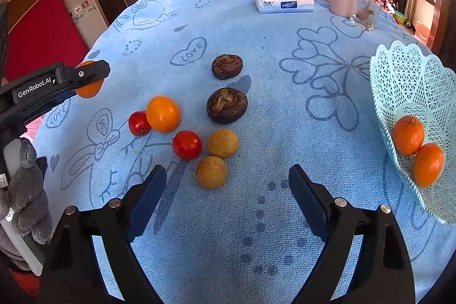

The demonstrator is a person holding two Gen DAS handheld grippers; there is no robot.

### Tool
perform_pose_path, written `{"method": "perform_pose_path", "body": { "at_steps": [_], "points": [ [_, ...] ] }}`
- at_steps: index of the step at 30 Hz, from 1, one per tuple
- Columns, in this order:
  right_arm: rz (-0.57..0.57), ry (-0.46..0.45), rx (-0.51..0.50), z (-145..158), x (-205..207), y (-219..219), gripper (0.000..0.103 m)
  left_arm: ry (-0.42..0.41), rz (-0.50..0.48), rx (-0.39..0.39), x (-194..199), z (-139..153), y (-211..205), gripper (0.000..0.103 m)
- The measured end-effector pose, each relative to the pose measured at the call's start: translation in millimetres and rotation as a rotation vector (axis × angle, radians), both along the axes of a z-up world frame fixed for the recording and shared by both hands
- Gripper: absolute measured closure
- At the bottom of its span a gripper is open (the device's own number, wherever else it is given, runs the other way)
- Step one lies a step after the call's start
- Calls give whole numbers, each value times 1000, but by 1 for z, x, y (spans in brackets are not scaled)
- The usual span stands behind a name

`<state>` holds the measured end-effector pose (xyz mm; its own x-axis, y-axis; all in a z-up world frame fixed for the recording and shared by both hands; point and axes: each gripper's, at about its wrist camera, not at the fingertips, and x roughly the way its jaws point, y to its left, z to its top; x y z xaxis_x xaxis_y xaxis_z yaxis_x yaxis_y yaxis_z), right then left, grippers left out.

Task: Organize fruits
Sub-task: 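Grasp a tan round fruit with the right gripper while the left gripper holds its orange, then lower the tan fruit into the basket and open the right gripper while the left gripper holds its orange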

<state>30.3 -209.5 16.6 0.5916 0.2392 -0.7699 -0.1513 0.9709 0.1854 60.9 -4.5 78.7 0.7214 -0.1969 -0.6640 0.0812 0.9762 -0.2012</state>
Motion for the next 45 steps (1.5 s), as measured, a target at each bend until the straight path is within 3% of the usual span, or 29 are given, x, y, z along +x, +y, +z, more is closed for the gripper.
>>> {"method": "perform_pose_path", "body": {
  "at_steps": [1, 3, 5, 9, 23, 30, 40, 41, 43, 44, 45],
  "points": [
    [7, 5, -14, -2, 1, 4, 24, 0, -1, -2, -2, -1, 1, 64],
    [28, 20, -27, -7, 6, 11, 46, 1, -3, -9, -3, -2, 2, 64],
    [40, 51, -24, -13, 12, 15, 59, 4, -2, -15, -3, -4, 4, 64],
    [38, 40, -47, -13, 11, 17, 76, 15, 4, -24, -4, -8, 10, 64],
    [-56, -61, 56, 33, -13, -30, 77, 14, -13, -22, -14, -7, 9, 64],
    [-186, -102, 81, 55, -20, -81, 77, 20, -45, -24, -19, -9, -1, 64],
    [-379, -108, 112, 63, -34, -153, 76, 18, -77, -25, -24, -6, -12, 64],
    [-393, -103, 125, 63, -36, -160, 75, 18, -81, -26, -25, -6, -13, 64],
    [-420, -92, 167, 63, -38, -173, 60, 18, -89, -25, -26, -5, -17, 64],
    [-438, -91, 191, 64, -40, -179, 45, 18, -93, -24, -26, -4, -19, 64],
    [-455, -100, 208, 66, -43, -184, 42, 17, -98, -22, -27, -4, -21, 64]
  ]
}}
